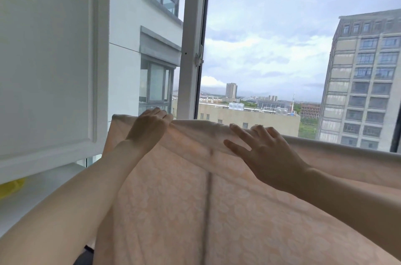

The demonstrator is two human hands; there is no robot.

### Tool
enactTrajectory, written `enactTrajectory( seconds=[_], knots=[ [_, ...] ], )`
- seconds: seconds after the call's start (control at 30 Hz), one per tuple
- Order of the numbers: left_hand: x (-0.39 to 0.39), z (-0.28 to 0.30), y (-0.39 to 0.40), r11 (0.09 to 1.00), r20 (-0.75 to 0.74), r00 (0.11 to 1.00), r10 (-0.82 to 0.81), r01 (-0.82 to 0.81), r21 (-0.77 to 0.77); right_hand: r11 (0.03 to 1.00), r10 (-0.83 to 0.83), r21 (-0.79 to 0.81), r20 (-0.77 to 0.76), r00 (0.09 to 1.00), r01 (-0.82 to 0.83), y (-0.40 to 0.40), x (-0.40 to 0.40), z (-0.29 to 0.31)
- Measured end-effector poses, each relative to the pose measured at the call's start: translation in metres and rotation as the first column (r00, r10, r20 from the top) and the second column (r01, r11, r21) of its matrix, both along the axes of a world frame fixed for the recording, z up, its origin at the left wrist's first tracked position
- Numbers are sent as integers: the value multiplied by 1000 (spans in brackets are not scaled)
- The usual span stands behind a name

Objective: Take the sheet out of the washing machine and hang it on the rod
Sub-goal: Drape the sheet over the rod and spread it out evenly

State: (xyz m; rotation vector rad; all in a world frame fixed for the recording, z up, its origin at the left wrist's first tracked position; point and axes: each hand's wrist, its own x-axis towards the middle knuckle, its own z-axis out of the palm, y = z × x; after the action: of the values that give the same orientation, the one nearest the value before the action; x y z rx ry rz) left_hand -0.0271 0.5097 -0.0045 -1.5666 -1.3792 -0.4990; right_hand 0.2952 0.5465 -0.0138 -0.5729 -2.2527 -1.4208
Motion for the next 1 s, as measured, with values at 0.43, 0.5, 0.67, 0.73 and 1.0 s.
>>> enactTrajectory(
  seconds=[0.43,0.5,0.67,0.73,1.0],
  knots=[
    [-49,-25,-1,984,33,992,-119,122,-128,1000,-13,-7,-103,995,12,2,-29,-2],
    [-43,-29,0,991,39,996,-80,84,-106,999,-41,-21,-115,993,39,4,-43,-5],
    [-29,-31,1,997,1,999,-33,33,-66,998,-46,-38,-127,991,41,10,-95,-2],
    [-29,-33,3,998,18,1000,-16,17,-56,996,-75,-48,-125,989,69,13,-117,1],
    [-37,-39,2,995,62,994,-92,90,40,994,-111,-28,-39,993,109,20,-165,8]
  ],
)
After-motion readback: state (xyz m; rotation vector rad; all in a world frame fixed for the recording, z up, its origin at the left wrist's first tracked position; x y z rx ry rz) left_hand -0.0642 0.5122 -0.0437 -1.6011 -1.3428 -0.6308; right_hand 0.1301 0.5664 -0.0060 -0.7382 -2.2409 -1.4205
